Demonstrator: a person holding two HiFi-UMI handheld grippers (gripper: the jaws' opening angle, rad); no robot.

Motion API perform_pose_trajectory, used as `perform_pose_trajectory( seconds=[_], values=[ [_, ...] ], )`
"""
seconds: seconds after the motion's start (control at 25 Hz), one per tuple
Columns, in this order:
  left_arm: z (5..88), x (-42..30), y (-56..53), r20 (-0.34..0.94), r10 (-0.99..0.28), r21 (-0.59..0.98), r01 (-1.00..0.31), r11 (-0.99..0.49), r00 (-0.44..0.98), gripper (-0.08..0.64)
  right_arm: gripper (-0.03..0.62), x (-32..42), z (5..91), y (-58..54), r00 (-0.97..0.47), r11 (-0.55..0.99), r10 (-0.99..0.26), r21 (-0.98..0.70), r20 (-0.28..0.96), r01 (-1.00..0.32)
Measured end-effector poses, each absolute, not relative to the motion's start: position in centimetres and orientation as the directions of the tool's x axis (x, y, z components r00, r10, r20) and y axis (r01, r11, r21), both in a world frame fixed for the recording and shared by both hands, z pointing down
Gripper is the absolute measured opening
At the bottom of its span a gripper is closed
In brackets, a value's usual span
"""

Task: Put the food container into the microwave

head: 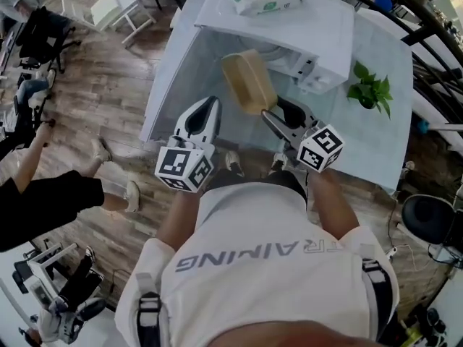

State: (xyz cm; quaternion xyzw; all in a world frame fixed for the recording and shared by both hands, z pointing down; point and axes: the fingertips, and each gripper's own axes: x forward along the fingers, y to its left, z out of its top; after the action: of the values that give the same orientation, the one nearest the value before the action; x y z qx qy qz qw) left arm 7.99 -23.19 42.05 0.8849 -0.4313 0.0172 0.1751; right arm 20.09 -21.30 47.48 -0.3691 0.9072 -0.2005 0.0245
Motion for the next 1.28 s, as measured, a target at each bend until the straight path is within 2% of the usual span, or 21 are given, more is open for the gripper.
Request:
perform_pose_trajectory(
  seconds=[0.16, 0.24, 0.4, 0.96, 1.28],
  values=[
    [42.9, 6.5, -22.4, 0.209, -0.788, 0.298, -0.805, -0.513, 0.58, 0.049, 0.224, 19.5, 51.4, -23.0, -0.709, 0.604, -0.682, -0.406, 0.181, -0.686],
    [43.3, 5.8, -22.4, 0.221, -0.795, 0.294, -0.816, -0.498, 0.565, 0.049, 0.224, 19.2, 53.0, -24.1, -0.703, 0.564, -0.684, -0.47, 0.196, -0.679],
    [43.5, 5.0, -22.6, 0.229, -0.8, 0.285, -0.824, -0.489, 0.554, 0.049, 0.222, 19.0, 55.2, -26.4, -0.688, 0.46, -0.702, -0.621, 0.183, -0.635],
    [44.9, 5.0, -22.6, 0.256, -0.772, 0.301, -0.806, -0.509, 0.582, 0.049, 0.224, 19.9, 58.7, -32.9, -0.559, 0.239, -0.806, -0.758, 0.194, -0.607],
    [44.9, 5.8, -23.0, 0.255, -0.754, 0.319, -0.788, -0.526, 0.606, 0.049, 0.224, 21.9, 59.3, -37.1, -0.435, 0.085, -0.878, -0.831, 0.198, -0.549]
  ],
)
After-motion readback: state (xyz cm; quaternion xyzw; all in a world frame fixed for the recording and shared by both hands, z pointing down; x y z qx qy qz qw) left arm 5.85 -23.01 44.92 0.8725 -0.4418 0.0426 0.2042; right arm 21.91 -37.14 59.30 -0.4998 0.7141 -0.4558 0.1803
